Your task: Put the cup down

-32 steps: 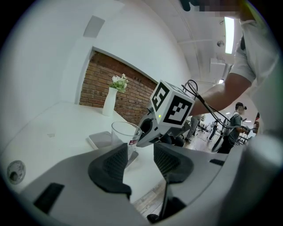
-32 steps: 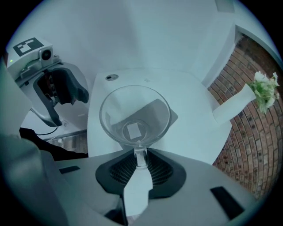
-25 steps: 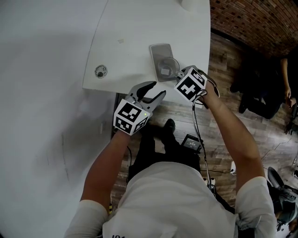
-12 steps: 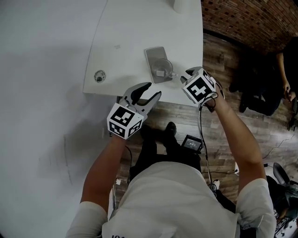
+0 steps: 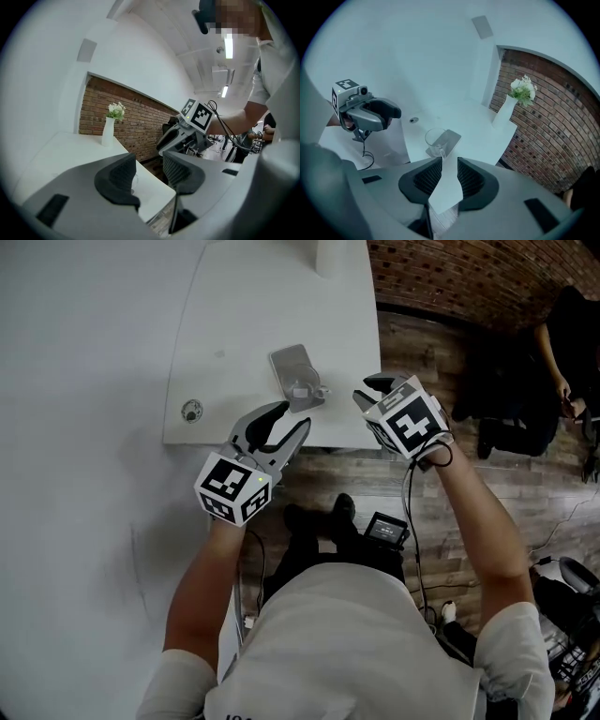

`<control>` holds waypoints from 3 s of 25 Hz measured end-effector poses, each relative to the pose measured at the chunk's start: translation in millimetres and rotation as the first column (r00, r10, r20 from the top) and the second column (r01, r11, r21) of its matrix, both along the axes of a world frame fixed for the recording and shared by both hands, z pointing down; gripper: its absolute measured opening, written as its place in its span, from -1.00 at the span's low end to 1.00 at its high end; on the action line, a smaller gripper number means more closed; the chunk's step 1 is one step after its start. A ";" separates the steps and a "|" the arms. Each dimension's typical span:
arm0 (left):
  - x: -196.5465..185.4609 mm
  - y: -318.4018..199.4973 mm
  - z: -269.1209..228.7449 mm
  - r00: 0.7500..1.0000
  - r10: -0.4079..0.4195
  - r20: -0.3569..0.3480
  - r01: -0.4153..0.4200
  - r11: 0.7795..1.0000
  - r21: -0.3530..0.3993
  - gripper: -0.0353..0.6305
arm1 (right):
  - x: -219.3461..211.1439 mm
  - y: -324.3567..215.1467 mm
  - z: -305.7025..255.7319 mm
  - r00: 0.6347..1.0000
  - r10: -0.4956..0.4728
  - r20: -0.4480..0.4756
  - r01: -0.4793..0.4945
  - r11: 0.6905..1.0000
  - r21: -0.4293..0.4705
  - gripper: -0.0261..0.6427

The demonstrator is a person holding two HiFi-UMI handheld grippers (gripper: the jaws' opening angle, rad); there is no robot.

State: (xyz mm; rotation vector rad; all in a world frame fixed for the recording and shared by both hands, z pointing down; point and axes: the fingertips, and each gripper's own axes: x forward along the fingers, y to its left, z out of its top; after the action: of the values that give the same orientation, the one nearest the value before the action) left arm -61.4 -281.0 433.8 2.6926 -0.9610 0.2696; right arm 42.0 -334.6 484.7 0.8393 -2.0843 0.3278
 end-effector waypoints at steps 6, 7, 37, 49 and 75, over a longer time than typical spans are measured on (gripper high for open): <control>11.9 15.5 -25.6 1.000 0.017 -0.017 -0.017 0.999 0.030 -0.35 | 10.2 12.9 -32.4 0.997 0.051 0.051 -0.054 0.997 0.062 -0.69; 13.0 18.6 -32.5 1.000 0.016 -0.017 -0.015 0.999 0.036 -0.35 | 12.1 15.5 -39.8 0.997 0.055 0.062 -0.059 0.995 0.075 -0.70; 6.2 74.3 -111.5 0.991 0.044 -0.129 -0.032 0.995 0.097 -0.77 | 39.6 74.5 -160.1 0.919 0.143 0.369 -0.264 0.916 0.303 -0.87; 2.2 99.7 -109.8 0.984 0.043 -0.175 -0.033 0.998 0.060 -0.85 | 36.7 110.0 -160.6 0.910 0.156 0.384 -0.291 0.900 0.325 -0.88; 2.2 127.9 -97.4 0.981 0.087 -0.173 -0.088 0.996 0.005 -0.87 | 37.9 135.9 -146.8 0.878 0.202 0.433 -0.351 0.887 0.300 -0.89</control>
State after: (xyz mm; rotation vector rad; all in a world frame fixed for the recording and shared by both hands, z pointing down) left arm -59.2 -153.0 336.4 2.7058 -0.7921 0.0519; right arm 79.8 -198.7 337.9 1.4134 -2.4408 0.2754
